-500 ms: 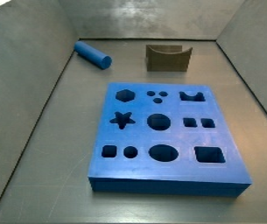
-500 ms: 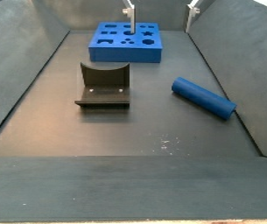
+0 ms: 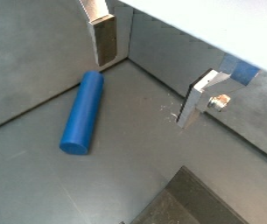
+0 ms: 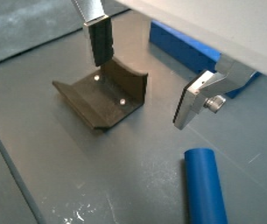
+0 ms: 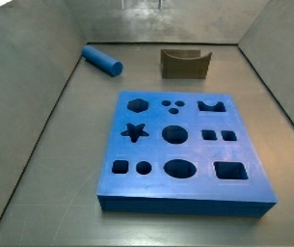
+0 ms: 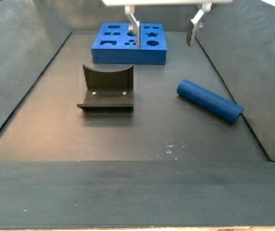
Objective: Pick up the round object. Move up. Place the round object on the fixture. Regrasp the round object. Move to above the board. Insert the round object.
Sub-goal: Pick up the round object.
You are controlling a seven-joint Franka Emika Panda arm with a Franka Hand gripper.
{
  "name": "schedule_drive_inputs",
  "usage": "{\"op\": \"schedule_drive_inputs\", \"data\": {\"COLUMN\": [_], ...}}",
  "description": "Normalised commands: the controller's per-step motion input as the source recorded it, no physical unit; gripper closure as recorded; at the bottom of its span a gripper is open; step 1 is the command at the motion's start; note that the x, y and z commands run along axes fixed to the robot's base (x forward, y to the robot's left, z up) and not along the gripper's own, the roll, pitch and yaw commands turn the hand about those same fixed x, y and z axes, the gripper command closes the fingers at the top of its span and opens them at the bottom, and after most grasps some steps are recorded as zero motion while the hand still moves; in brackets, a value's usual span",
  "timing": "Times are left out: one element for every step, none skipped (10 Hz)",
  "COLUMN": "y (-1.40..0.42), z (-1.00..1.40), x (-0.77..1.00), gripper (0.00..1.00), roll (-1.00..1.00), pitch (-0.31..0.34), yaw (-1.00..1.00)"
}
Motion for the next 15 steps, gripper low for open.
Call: {"op": "schedule_drive_inputs", "data": {"y": [0.01,0.00,0.00,0.00,-0.02,-0.13,-0.23,-0.25,-0.29,-0.18,-0.03,0.00,0.00,0.00,-0.13], "z": [-0.52,-0.58,-0.60,-0.65,-0.51,-0.29,-0.20,-0.19,-0.26,-0.48,-0.72,-0.75,-0.68,-0.59,-0.50], "x": [-0.03,-0.04,-0.07,-0.20,-0.35,-0.60,-0.66,-0.69,-0.68,-0.53,-0.18,-0.09,0.00,0.00,0.08], "gripper": [0.00,0.00,0.00,0.00,0.00,0.00,0.00,0.00,0.00,0.00,0.00,0.00,0.00,0.00,0.00], "roll": [0.03,0.03,0.03,0.04,0.02,0.06,0.07,0.07,0.08,0.02,-0.01,-0.04,-0.09,-0.15,-0.16], "pitch": [-0.091,-0.106,-0.129,-0.201,-0.200,-0.164,-0.161,-0.176,-0.220,-0.256,-0.227,-0.209,-0.207,-0.196,-0.181], "yaw": [0.16,0.16,0.16,0.23,0.44,0.54,0.49,0.44,0.39,0.34,0.26,0.24,0.25,0.25,0.21]}}
